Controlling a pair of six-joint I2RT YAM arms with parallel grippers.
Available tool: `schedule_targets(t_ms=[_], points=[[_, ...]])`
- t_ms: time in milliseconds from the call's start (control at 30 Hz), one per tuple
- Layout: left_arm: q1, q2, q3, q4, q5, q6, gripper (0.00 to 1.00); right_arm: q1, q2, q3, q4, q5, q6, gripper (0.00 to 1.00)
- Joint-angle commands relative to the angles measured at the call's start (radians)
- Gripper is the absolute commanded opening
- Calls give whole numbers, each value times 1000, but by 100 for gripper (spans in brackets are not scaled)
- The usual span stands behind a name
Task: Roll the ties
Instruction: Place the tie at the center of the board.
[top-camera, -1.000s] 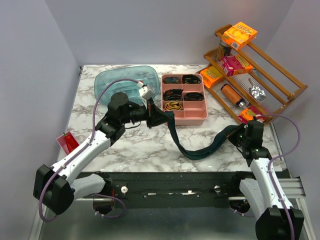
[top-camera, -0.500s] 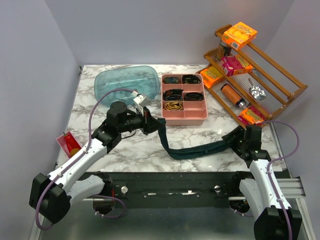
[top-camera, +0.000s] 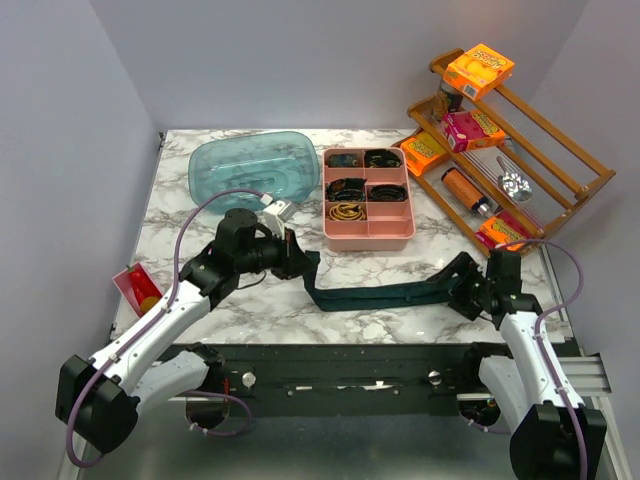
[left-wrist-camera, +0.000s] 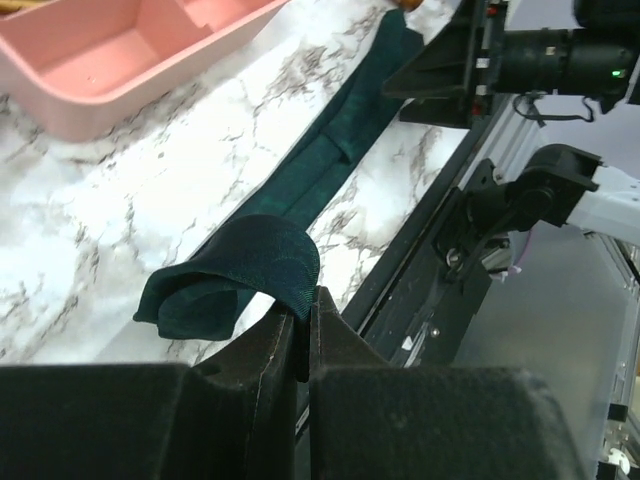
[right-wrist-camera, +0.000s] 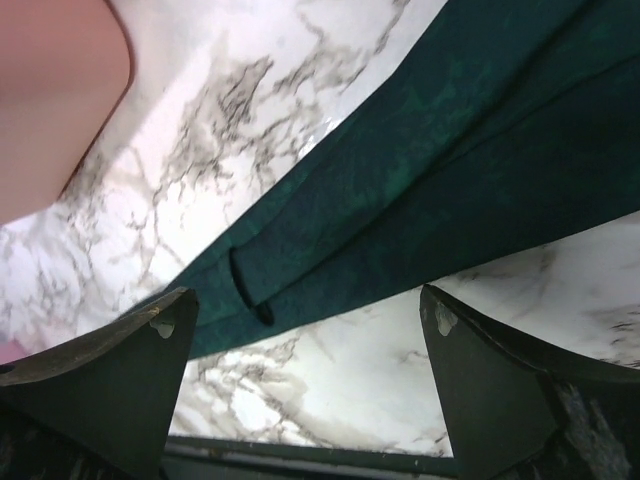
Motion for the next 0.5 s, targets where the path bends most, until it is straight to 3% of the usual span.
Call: schedule_targets(t_ms=[0,300,467], points=[[1,-9,37,-156,-83,16,0,-4,0,9,-79,-149,-31,100],[1,-6,94,-397,-222,73,0,14,34,122,-113,-193,-120,100],[-1,5,128,-522,-261,43,0,219,166,256,-64,-92,-138,100]])
